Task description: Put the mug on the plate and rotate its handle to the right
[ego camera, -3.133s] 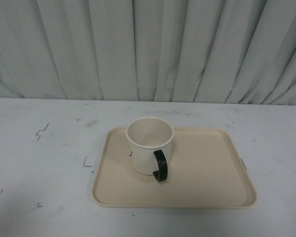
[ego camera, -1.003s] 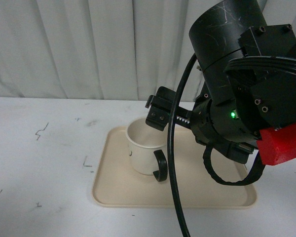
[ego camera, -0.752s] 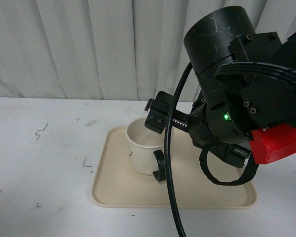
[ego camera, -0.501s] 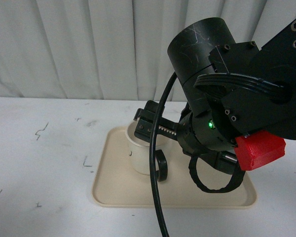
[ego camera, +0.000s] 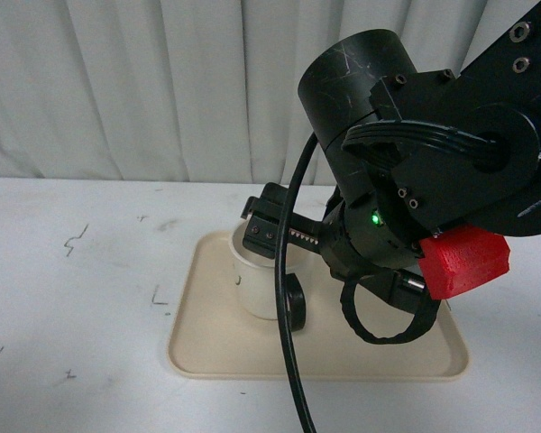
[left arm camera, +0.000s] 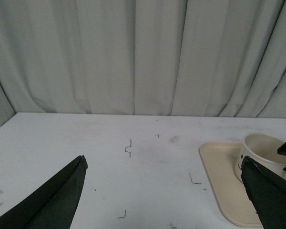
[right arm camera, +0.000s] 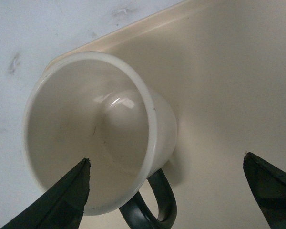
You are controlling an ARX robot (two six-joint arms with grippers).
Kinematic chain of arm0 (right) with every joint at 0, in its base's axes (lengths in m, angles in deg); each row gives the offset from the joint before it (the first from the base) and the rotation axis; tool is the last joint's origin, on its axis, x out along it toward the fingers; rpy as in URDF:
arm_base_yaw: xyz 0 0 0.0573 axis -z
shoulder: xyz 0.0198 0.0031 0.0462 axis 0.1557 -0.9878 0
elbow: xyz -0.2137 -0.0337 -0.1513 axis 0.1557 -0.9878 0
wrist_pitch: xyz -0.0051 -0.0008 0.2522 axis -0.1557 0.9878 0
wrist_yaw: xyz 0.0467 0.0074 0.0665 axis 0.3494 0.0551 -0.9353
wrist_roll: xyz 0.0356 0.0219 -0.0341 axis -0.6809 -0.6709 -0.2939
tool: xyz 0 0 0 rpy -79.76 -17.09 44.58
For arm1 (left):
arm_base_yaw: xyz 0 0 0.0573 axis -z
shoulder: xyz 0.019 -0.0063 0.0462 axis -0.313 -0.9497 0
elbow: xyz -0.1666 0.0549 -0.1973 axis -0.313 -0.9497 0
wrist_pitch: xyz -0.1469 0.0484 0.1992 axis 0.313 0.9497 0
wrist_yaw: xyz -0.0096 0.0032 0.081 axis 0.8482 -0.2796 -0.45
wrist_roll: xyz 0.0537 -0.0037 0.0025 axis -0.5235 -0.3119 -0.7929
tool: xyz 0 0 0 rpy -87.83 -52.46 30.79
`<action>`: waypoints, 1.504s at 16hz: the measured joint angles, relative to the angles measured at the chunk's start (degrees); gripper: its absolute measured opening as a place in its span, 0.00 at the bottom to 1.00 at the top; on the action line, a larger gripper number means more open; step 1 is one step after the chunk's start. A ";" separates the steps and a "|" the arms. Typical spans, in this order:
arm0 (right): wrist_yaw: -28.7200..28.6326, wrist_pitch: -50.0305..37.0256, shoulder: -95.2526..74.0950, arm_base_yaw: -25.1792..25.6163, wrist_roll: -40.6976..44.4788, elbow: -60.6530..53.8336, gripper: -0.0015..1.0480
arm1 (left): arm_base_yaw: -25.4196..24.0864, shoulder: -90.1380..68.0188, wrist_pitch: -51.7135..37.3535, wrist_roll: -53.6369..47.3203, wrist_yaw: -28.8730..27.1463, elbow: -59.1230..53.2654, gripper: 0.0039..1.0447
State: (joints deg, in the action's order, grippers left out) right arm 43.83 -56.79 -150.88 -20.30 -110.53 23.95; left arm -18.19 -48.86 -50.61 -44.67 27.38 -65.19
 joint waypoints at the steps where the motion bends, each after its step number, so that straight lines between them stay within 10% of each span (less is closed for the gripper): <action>1: 0.00 0.09 -0.09 0.00 -0.02 0.02 0.90 | 0.00 0.00 0.00 0.00 0.00 0.00 0.94; 3: 0.00 0.26 -0.35 -0.04 -0.02 0.31 0.68 | 0.02 0.00 0.00 0.00 0.00 0.00 0.94; 5: 0.24 0.42 -0.39 -0.04 -0.02 0.98 0.23 | 0.02 0.00 0.00 0.00 0.00 0.00 0.94; 8: 0.20 0.26 -0.39 0.00 -0.13 1.05 0.03 | 0.00 0.00 0.00 0.00 0.00 0.00 0.94; 17: -1.14 -1.66 1.81 0.39 1.73 0.15 0.03 | 0.00 0.00 0.00 0.00 0.00 0.00 0.94; 24: -18.60 -2.93 13.64 13.97 20.33 -4.55 0.03 | 0.00 0.00 0.00 0.00 0.00 0.00 0.94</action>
State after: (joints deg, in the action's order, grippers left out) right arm 25.22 -59.71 -137.24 -6.33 -90.20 19.40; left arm -18.19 -48.86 -50.61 -44.67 27.38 -65.19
